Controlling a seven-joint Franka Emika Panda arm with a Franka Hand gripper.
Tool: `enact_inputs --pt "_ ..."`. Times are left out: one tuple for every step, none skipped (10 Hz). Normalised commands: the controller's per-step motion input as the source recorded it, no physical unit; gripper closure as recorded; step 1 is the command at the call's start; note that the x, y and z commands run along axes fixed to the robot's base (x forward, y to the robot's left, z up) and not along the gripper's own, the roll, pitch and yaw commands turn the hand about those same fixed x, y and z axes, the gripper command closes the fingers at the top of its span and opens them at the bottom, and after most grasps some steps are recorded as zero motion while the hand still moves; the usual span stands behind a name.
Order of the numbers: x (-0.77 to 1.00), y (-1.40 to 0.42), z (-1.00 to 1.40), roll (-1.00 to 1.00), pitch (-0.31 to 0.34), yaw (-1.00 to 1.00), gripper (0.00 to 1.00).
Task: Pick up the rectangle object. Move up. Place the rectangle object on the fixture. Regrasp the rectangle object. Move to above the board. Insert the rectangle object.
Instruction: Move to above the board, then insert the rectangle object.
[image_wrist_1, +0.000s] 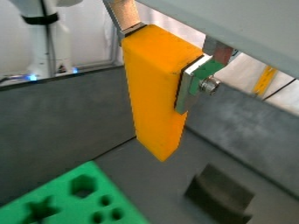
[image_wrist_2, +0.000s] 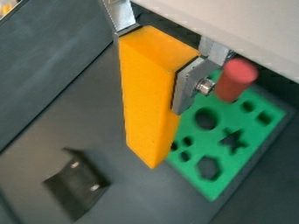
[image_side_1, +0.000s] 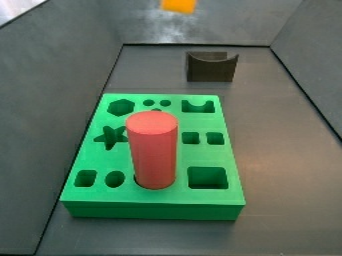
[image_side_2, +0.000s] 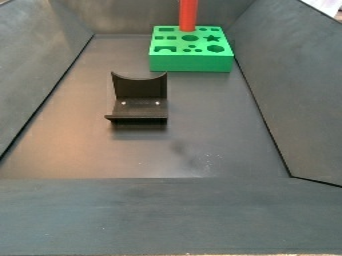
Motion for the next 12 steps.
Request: enact_inputs --pt "-0.44 -0.37 0.11 -1.0 -0.156 0.0 1.0" --pt "-0.25 -0.13 0.05 -1.0 -0.17 0.0 1.0" --pt "-0.16 -0.04 0.02 -0.88 -0.172 -0.01 1.0" --pt "-0.12 0.0 0.01 -0.59 -0.137 0.0 1.0" --pt "-0.11 0.01 0.01 -0.45 -0.124 -0.01 1.0" --pt "-0.08 0.01 0.0 -0.27 -0.091 -0.01 1.0" --pt "0.61 -0.55 -0.39 -0.04 -0.06 0.21 1.0" --pt "0.67 -0.59 -0.41 -0.03 -0.044 0.18 1.0" --pt "0.35 -0.25 -0.07 0.0 0.0 -0.04 1.0" --pt "0.33 -0.39 -0.31 0.0 -0.064 0.0 1.0" --pt "0.49 -0.59 -0.4 0.0 -0.091 0.0 1.0" --pt "0.37 -0.65 -0.53 0.0 -0.18 0.0 1.0"
